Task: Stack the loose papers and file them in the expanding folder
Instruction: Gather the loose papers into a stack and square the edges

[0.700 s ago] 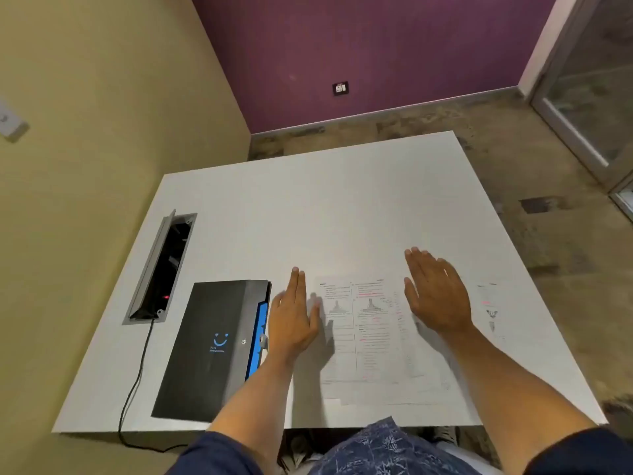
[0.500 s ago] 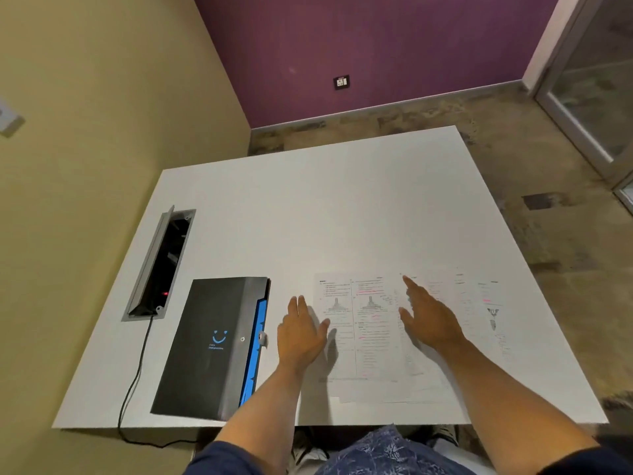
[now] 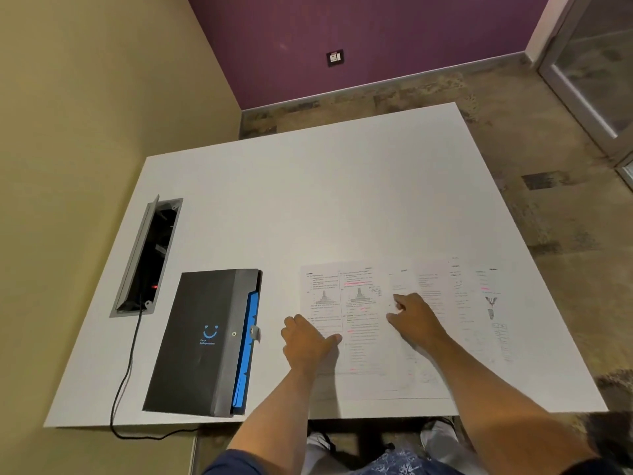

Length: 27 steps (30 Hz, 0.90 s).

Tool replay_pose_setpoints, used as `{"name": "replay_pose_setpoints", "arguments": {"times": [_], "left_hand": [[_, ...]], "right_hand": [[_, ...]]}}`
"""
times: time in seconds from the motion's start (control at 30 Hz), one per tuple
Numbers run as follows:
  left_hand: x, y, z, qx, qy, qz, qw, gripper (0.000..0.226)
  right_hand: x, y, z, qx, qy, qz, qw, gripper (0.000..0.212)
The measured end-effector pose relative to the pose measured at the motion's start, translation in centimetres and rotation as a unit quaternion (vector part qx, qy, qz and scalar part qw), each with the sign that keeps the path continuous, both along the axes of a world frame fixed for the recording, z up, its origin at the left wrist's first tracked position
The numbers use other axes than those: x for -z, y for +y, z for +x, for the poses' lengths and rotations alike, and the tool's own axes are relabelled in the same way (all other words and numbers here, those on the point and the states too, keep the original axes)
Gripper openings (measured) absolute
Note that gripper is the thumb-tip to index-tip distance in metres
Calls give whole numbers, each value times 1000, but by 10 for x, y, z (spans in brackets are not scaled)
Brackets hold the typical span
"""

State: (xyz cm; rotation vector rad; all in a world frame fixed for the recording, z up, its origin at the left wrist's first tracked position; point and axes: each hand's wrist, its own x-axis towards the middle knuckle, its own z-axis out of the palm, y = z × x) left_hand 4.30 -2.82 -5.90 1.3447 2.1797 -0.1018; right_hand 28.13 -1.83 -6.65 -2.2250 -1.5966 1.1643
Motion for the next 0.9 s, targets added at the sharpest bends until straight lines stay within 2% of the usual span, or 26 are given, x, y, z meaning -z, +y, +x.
{"name": "replay_pose_setpoints", "arguments": {"times": [0.03,0.07,0.1,0.13,0.2,0.27,0.43,0.47,0.5,0.53,0.57,0.6,0.67,0.7,0.77,0.83,0.9], "left_hand": [[1,-1,3,4,5,0,1000,94],[2,-2,5,4,10,1,1000,92],[2,-3,7,2,15,2,1000,91],[3,-5,8,-3,20,3,1000,90],[4,-7,9,-13,21,5,1000,89],[4,-7,9,-23,1,7,1000,90],[1,-3,10,12,-22,-1,1000,86],[1,-2,11,27,-28,-1,999,82],[2,-2,11,39,-35,-3,999,79],[2,-1,13,46,-43,-6,998,78],[3,-1,14,48,-49,-8,998,78],[3,-1,16,48,-47,-8,998,80],[3,-4,20,43,-18,-7,999,85],[3,-6,21,37,-1,-8,999,90],[3,-8,22,24,17,-10,1000,98],[4,-7,19,30,24,-8,999,104],[2,-4,17,36,16,-12,999,103]], "right_hand": [[2,-2,2,9,14,10,1000,23],[1,-5,4,24,0,24,999,14],[-1,-7,8,51,-32,50,997,17],[-1,-8,13,68,-102,57,991,36],[-3,-11,22,102,-202,44,973,50],[-4,-10,27,122,-190,20,974,52],[-4,2,23,107,-60,-13,992,59],[-4,5,21,91,-28,-12,995,54],[-7,8,20,79,-5,-12,997,41],[-5,9,21,66,13,-15,998,18],[-6,9,23,49,10,-12,999,16],[-2,11,27,41,12,7,999,27],[-6,7,38,58,-24,33,997,13],[-8,4,45,68,-76,47,994,19],[-9,1,59,99,-180,30,978,44],[-9,-2,67,126,-196,-5,973,52],[-6,1,70,113,-174,-15,978,57]]}}
